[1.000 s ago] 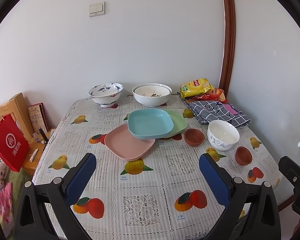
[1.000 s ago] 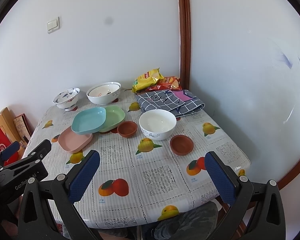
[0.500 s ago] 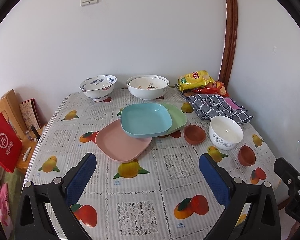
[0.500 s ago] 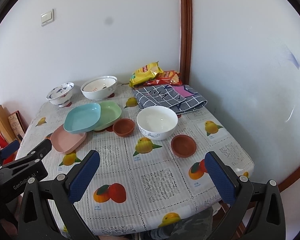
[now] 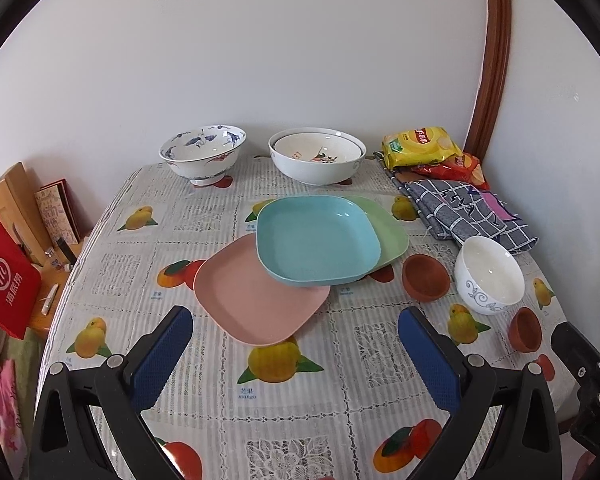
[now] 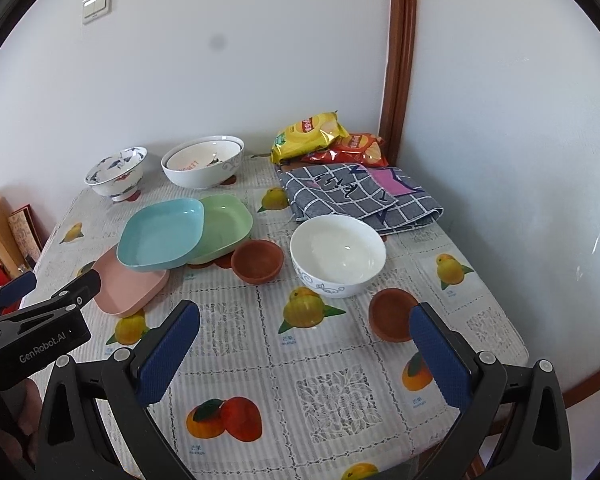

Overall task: Organize plates and bowls
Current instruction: 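Reach both tools to the teal plate rim and close on it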

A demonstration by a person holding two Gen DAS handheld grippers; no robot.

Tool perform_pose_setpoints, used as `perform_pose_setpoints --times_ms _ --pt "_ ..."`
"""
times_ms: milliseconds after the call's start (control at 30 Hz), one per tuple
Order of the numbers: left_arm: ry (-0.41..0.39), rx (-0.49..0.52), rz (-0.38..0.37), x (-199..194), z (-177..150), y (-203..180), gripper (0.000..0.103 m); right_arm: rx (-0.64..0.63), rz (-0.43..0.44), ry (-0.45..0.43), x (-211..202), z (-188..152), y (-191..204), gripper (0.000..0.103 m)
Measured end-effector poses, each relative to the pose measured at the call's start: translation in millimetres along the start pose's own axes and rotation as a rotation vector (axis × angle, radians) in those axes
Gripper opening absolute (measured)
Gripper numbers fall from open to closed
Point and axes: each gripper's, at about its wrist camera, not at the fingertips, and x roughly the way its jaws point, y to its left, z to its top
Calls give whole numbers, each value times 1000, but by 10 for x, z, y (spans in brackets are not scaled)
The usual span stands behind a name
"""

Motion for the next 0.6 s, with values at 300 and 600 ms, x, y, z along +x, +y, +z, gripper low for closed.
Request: perform_pose_setpoints --times_ms 300,600 --pt "49 -36 4 447 221 149 103 36 154 61 507 306 121 103" --pt "112 -59 4 899 427 253 102 11 195 111 991 540 286 100"
